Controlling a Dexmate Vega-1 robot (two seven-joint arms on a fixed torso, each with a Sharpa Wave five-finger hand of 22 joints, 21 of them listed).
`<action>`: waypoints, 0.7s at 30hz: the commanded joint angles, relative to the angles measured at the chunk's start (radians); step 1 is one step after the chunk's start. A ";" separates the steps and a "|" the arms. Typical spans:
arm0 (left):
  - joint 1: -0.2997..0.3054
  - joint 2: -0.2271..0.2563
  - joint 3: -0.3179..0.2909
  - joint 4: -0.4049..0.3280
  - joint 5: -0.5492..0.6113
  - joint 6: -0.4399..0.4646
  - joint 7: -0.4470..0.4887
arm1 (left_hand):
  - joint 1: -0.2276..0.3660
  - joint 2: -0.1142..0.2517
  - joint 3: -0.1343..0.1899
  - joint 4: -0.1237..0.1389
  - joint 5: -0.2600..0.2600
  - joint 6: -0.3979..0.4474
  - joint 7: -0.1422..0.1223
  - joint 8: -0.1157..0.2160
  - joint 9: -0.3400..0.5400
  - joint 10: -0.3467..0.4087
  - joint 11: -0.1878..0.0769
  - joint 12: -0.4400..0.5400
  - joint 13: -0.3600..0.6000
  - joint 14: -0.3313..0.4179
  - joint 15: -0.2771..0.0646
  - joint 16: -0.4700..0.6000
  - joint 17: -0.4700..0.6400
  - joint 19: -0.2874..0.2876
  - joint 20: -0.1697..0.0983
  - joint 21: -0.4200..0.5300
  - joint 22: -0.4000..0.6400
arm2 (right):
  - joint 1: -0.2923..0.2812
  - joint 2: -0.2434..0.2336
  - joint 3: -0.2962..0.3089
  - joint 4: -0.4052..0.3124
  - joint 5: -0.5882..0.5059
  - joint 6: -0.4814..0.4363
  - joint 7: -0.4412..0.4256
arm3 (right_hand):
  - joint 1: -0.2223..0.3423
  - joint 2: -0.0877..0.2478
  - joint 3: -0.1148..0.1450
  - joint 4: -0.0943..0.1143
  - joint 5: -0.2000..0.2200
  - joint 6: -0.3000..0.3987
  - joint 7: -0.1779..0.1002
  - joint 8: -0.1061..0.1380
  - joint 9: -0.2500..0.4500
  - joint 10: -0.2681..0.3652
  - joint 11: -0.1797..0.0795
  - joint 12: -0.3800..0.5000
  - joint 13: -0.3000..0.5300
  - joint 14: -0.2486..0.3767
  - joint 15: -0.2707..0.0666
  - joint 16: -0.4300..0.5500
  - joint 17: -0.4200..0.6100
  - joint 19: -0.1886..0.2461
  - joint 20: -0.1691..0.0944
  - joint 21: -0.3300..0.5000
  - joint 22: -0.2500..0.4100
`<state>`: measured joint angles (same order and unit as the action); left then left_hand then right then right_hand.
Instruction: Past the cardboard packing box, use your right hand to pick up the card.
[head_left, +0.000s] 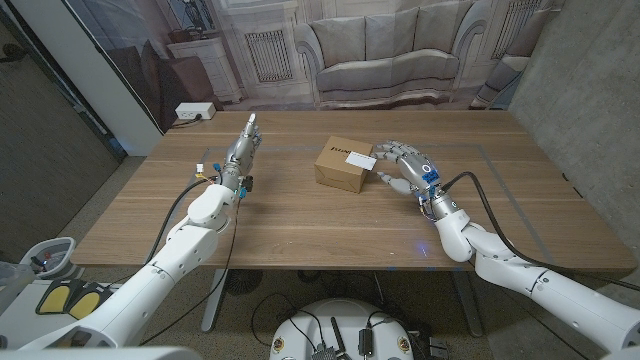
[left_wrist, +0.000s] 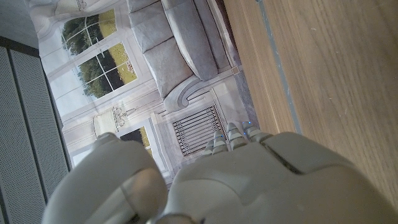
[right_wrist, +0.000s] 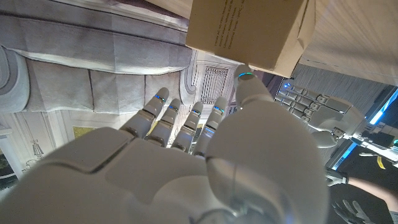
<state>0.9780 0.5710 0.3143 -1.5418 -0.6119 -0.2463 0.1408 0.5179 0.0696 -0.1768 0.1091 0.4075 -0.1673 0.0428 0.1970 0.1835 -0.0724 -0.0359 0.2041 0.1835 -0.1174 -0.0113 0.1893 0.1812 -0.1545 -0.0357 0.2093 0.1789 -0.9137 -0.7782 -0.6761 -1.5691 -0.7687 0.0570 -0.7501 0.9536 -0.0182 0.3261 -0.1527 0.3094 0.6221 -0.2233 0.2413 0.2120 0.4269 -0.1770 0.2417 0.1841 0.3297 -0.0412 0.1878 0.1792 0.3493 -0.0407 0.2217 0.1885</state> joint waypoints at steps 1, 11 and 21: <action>0.002 0.002 -0.002 -0.001 -0.002 -0.005 -0.002 | 0.000 0.007 -0.006 -0.001 0.007 -0.003 -0.003 -0.002 0.002 0.000 -0.002 0.000 0.004 -0.007 0.002 -0.001 0.004 -0.010 -0.014 -0.004 0.006 | 0.018 -0.007 -0.023 -0.001 -0.032 -0.031 0.011 | 0.004 0.005 0.000 0.007 0.003 0.008 0.001 0.002 0.001 0.010 -0.007 0.001 0.002 0.008 -0.090 0.003 0.003 0.008 -0.088 0.007 0.003; 0.006 0.006 -0.004 -0.010 -0.004 -0.001 -0.001 | 0.001 0.008 -0.008 -0.001 0.007 -0.002 -0.003 -0.002 0.002 -0.001 -0.001 0.000 0.004 -0.007 0.002 -0.001 0.004 -0.011 -0.014 -0.004 0.006 | 0.027 -0.007 -0.029 0.004 -0.025 -0.046 0.030 | 0.005 0.005 -0.001 0.008 0.002 0.010 0.001 0.001 0.002 0.010 -0.004 -0.001 0.002 0.010 -0.092 0.003 0.003 0.011 -0.088 0.007 0.003; -0.001 -0.001 0.001 -0.003 -0.005 0.001 -0.002 | 0.002 0.010 -0.010 -0.001 0.007 -0.001 -0.004 -0.002 0.002 0.003 -0.002 0.001 0.004 -0.005 0.002 0.000 0.004 -0.009 -0.013 -0.004 0.006 | 0.039 0.000 -0.041 0.023 -0.026 -0.043 0.019 | 0.004 0.006 -0.002 0.010 0.001 0.012 0.001 0.000 0.002 0.012 -0.004 -0.001 0.002 0.012 -0.092 0.002 0.004 0.012 -0.088 0.007 0.003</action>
<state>0.9813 0.5745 0.3127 -1.5477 -0.6147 -0.2489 0.1393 0.5123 0.0751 -0.1767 0.1091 0.4075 -0.1672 0.0428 0.1970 0.1835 -0.0725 -0.0358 0.2041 0.1835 -0.1174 -0.0113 0.1893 0.1814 -0.1545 -0.0357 0.2093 0.1789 -0.8869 -0.7847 -0.7055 -1.5629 -0.7935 0.0163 -0.7269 0.9535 -0.0182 0.3215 -0.1488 0.3094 0.6255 -0.2199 0.2413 0.2118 0.4304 -0.1806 0.2416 0.1841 0.3296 -0.0412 0.1878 0.1791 0.3492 -0.0408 0.2216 0.1884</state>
